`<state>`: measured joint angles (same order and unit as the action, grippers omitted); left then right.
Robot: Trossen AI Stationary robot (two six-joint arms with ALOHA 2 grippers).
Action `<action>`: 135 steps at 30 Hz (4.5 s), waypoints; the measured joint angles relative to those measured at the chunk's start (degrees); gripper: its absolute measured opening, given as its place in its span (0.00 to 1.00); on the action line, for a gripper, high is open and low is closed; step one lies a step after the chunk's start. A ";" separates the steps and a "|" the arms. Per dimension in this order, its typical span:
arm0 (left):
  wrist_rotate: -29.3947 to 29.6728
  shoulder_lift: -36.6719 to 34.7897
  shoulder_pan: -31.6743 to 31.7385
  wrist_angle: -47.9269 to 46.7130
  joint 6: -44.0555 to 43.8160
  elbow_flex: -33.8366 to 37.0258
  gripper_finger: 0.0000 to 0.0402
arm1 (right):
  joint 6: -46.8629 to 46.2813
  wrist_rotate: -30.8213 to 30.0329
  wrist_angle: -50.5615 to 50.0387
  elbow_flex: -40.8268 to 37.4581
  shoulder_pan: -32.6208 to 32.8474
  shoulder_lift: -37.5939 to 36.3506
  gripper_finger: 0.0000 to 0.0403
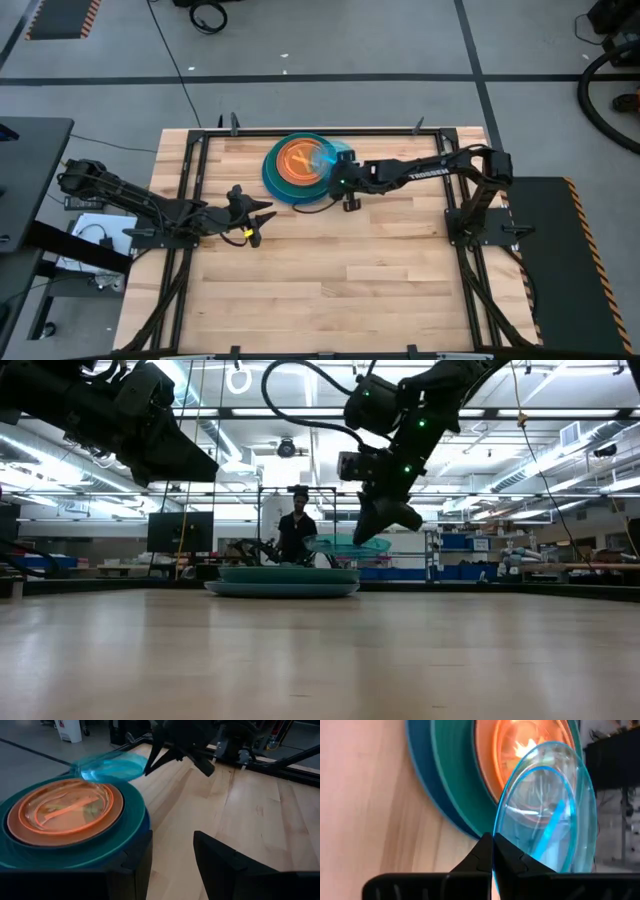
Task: Stack plastic plates
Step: Stack the blue plate on top of the orange plate, then return to Home Position
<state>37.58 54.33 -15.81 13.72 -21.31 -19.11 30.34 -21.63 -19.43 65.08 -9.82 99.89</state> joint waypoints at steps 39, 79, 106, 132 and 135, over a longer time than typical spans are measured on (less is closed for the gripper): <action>-0.24 0.00 0.83 2.12 1.13 0.00 0.37 | 2.81 10.07 2.68 17.22 -3.79 15.35 0.34; -0.35 -9.27 0.42 -4.95 4.51 0.02 0.37 | -13.84 18.23 4.39 4.76 -11.97 1.05 0.30; 4.23 -24.58 0.03 2.47 9.35 12.33 0.37 | -33.62 21.54 25.80 -37.89 -12.11 -49.68 0.27; 10.43 -41.97 -2.25 -9.31 10.20 18.62 0.26 | -58.91 15.39 41.10 -64.19 -12.00 -85.54 0.27; 10.11 -41.61 -2.62 -9.61 7.19 18.62 0.26 | -57.29 15.26 38.31 -64.74 -11.89 -86.54 0.27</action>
<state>47.69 12.72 -18.43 4.11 -14.13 -0.49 -26.96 -6.37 18.88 0.34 -21.72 13.35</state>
